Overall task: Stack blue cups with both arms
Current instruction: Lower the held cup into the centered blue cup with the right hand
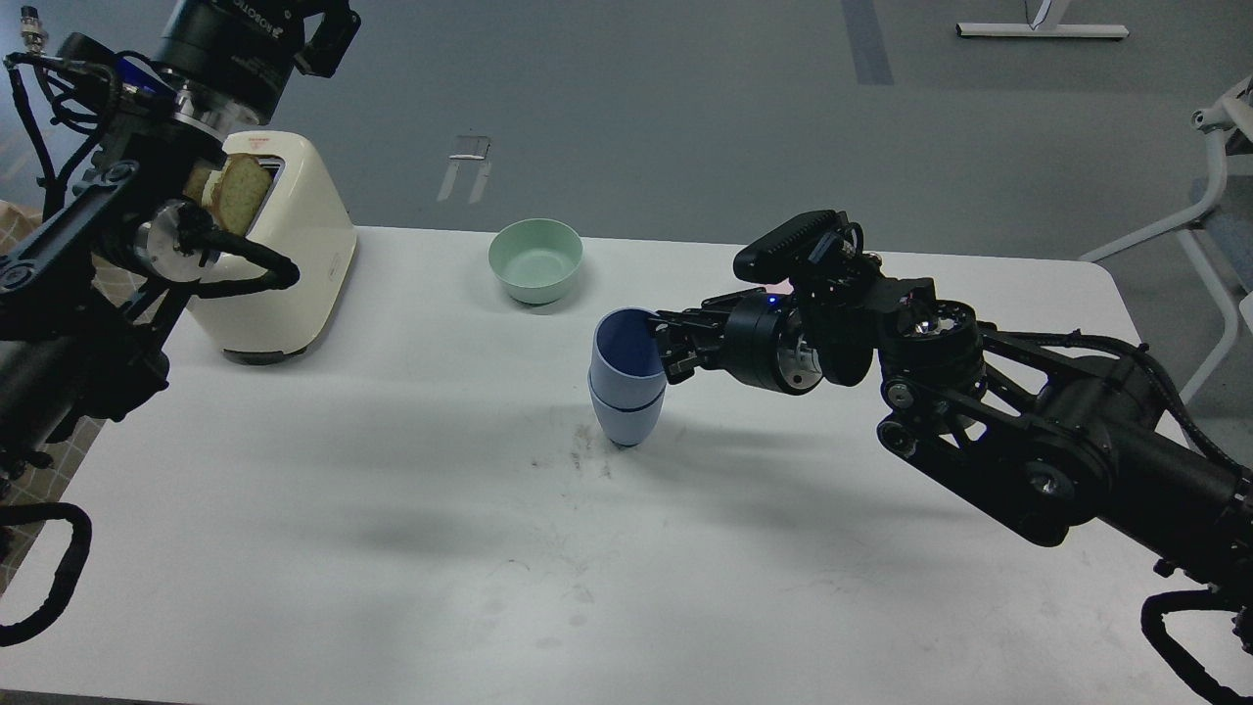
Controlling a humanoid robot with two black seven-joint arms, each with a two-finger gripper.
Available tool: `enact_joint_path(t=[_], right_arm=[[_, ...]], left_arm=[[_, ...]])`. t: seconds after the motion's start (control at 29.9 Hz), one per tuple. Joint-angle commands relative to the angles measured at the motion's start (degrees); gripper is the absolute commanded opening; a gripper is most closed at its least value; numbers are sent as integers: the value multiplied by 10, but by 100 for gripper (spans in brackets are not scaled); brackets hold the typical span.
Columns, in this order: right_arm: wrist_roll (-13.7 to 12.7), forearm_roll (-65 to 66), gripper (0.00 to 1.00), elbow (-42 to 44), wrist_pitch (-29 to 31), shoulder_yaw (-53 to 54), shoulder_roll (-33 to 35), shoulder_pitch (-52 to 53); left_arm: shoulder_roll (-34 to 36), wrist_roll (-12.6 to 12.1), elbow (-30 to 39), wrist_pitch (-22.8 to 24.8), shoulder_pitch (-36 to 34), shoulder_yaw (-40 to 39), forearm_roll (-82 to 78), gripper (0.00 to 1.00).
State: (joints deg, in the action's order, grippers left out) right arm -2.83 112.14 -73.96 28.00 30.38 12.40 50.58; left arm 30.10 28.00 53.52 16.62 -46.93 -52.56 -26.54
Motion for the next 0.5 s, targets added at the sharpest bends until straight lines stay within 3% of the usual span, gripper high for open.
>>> enact_joint_path(t=[0.0,0.3,0.47], right_arm=[[-1,0,2,3,0,0,-4,0],[0,0,16,14,0,0,-4,1],[-1,-1,30,15,0,1,-9,0]], left_arm=[[0,0,0,1,0,0,0,98],[0,0,0,0,1,1,0,98],[0,0,0,1,1,2,0,98]])
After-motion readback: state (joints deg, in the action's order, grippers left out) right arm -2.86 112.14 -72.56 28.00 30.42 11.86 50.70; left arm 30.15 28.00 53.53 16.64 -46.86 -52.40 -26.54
